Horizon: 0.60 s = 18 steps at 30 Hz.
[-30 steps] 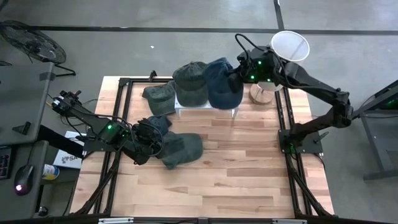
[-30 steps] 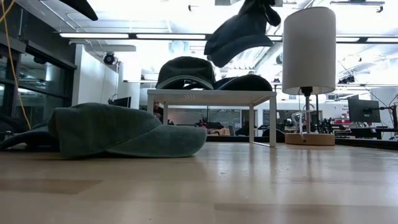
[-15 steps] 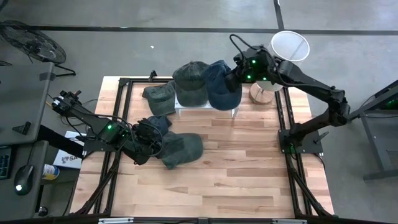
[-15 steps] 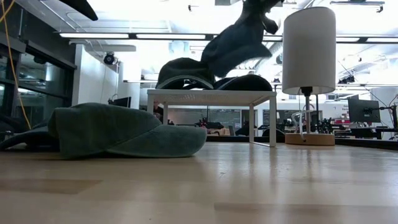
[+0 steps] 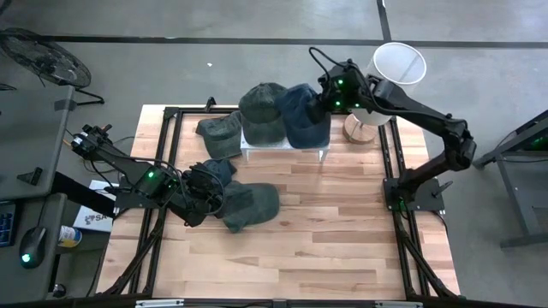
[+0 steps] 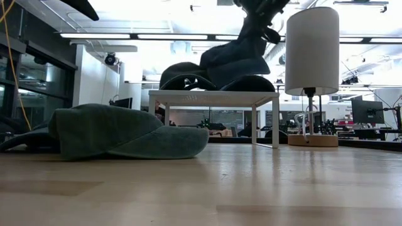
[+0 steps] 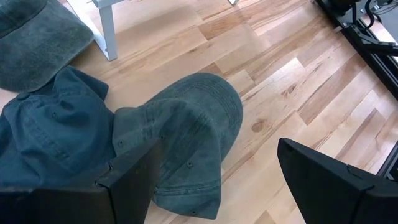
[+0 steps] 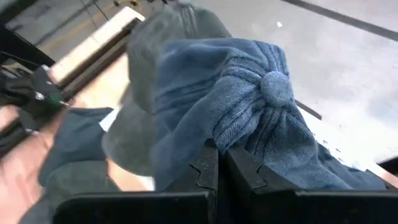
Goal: Pick & Place hat
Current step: Stack the dark blue cap on the dark blue cap on the shelf
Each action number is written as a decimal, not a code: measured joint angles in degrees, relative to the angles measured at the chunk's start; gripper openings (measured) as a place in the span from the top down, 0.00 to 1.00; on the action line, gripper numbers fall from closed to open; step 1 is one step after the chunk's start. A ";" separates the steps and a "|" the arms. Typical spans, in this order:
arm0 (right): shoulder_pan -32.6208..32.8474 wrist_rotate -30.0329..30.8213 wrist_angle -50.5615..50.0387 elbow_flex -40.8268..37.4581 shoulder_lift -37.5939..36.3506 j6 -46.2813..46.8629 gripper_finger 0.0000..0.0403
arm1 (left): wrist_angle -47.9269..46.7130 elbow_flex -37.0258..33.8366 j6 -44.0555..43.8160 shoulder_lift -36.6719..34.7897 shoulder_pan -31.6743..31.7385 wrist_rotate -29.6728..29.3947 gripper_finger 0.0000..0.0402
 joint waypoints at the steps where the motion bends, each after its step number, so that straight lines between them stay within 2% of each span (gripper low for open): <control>1: 0.00 0.31 -0.40 0.00 0.38 0.01 1.00 | 0.01 0.01 0.00 0.00 0.01 0.00 0.21; 18: -1.05 6.62 -3.93 -0.04 2.48 -0.06 1.00 | 0.55 0.02 0.00 -0.02 -0.01 0.00 0.21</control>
